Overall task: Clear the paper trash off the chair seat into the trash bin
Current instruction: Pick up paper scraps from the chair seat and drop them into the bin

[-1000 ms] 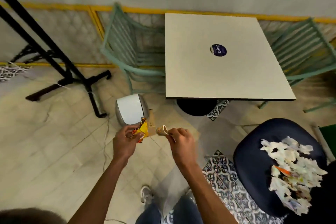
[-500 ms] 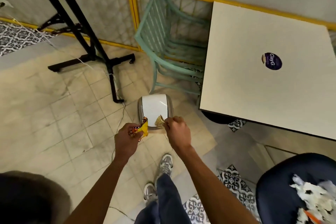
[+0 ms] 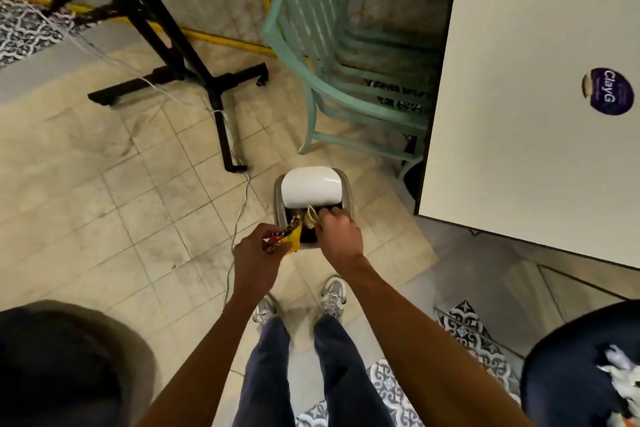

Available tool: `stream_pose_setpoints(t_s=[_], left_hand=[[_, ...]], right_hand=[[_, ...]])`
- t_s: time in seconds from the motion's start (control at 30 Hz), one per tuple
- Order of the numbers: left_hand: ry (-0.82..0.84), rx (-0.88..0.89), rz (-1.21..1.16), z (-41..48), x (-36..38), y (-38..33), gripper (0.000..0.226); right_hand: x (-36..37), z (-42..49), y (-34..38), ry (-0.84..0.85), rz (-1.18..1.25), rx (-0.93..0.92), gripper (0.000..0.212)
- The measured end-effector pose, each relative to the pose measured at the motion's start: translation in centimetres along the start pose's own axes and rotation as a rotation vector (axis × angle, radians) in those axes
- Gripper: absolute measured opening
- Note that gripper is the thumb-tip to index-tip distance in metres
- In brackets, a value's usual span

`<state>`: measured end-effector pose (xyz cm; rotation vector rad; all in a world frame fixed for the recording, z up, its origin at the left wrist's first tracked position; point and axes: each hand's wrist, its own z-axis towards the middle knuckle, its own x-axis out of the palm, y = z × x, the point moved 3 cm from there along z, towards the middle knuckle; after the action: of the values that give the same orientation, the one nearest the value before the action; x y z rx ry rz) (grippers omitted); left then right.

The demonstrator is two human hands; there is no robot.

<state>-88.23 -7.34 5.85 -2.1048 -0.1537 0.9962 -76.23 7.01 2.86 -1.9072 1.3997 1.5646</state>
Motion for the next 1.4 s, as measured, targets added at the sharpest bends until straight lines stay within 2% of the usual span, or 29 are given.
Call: stream_pose_setpoints(t_s=[0.07, 0.2, 0.63, 0.73, 0.9, 1.07, 1.2, 1.33, 1.4], left_hand=[[0.025, 0.047, 0.040, 0.6, 0.5, 0.0, 0.025], [0.078, 0.130, 0.195, 2.0, 1.8, 0.4, 0.027], [0.231, 0.310, 0.618, 5.2, 8.3, -2.6, 0.036], [0.242, 0.310, 0.653, 6.0, 10.0, -2.4, 0.042], [0.328, 0.255, 0.649, 6.2, 12.7, -0.7, 0.072], [0.387, 0.249, 0.602, 6.3, 13.5, 0.0, 0.089], [0.374, 0.267, 0.552, 5.7, 12.5, -0.4, 0.089], [0.350, 0.289, 0.538, 3.6, 10.1, -2.3, 0.062], [0.304, 0.289, 0.561, 2.3, 8.6, -3.3, 0.056]], right_hand=[[1.0, 0.5, -0.2, 0.012, 0.025, 0.009, 0.024], [2.4, 0.8, -0.5, 0.058, 0.107, -0.002, 0.055], [1.0, -0.9, -2.4, 0.078, 0.316, -0.035, 0.086], [0.7, -1.4, -2.9, 0.068, 0.338, -0.033, 0.086], [0.1, -2.0, -3.6, 0.043, 0.325, -0.009, 0.078], [0.0, -2.4, -3.7, 0.048, 0.311, -0.003, 0.072], [-0.5, -3.1, -3.6, 0.027, 0.300, 0.003, 0.070], [-1.5, -4.4, -3.5, -0.006, 0.299, 0.006, 0.067], [-2.2, -5.4, -3.5, -0.033, 0.292, 0.025, 0.061]])
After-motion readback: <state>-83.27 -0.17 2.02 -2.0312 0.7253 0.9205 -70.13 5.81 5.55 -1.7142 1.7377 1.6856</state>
